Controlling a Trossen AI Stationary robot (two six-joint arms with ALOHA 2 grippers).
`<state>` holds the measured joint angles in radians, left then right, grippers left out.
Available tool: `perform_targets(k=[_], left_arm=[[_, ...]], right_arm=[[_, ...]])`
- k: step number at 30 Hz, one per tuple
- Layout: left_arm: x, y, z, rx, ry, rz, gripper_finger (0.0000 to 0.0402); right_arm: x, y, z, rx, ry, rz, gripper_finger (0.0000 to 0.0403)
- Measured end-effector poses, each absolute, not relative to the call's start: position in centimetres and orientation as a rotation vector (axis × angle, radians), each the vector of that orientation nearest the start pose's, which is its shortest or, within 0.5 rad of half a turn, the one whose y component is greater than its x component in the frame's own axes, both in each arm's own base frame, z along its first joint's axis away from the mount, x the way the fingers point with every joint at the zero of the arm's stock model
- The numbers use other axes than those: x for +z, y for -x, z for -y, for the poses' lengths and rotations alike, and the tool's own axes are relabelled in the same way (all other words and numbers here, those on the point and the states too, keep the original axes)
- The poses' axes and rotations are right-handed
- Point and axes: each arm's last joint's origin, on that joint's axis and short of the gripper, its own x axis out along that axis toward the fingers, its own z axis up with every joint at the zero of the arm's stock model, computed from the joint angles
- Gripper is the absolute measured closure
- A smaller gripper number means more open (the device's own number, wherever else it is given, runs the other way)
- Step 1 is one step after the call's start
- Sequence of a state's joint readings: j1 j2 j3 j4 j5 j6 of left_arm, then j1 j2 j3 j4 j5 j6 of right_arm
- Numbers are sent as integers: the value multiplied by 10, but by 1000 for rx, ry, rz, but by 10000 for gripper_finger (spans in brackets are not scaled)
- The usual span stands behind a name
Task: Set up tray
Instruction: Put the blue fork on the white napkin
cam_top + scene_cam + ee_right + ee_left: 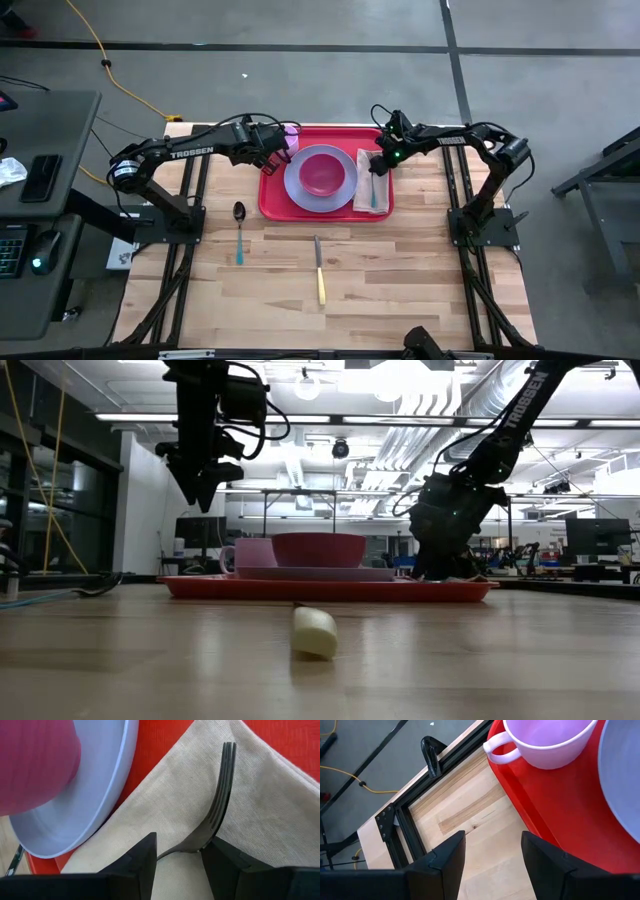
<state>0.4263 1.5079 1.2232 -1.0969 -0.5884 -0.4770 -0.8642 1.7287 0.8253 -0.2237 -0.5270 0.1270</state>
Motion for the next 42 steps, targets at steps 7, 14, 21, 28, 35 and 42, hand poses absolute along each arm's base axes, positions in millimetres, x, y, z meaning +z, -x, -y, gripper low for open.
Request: perform_targets(k=[7, 14, 21, 28, 35, 42], left_arm=[[265, -242, -127, 1160, 246, -1193, 181], [266, -242, -128, 1160, 247, -1187, 181], [266, -243, -128, 1158, 246, -1181, 181], [266, -244, -128, 1157, 247, -1172, 181], [266, -244, -128, 1156, 246, -1172, 181], [266, -244, -128, 1153, 241, -1173, 181]], right_arm=[[128, -205, 217, -363, -848, -862, 269], [141, -199, 213, -414, -805, -881, 269], [143, -198, 211, -413, -816, -884, 269], [143, -197, 209, -409, -830, -903, 269], [156, -189, 203, -448, -780, -948, 269], [175, -183, 198, -491, -730, -922, 269]])
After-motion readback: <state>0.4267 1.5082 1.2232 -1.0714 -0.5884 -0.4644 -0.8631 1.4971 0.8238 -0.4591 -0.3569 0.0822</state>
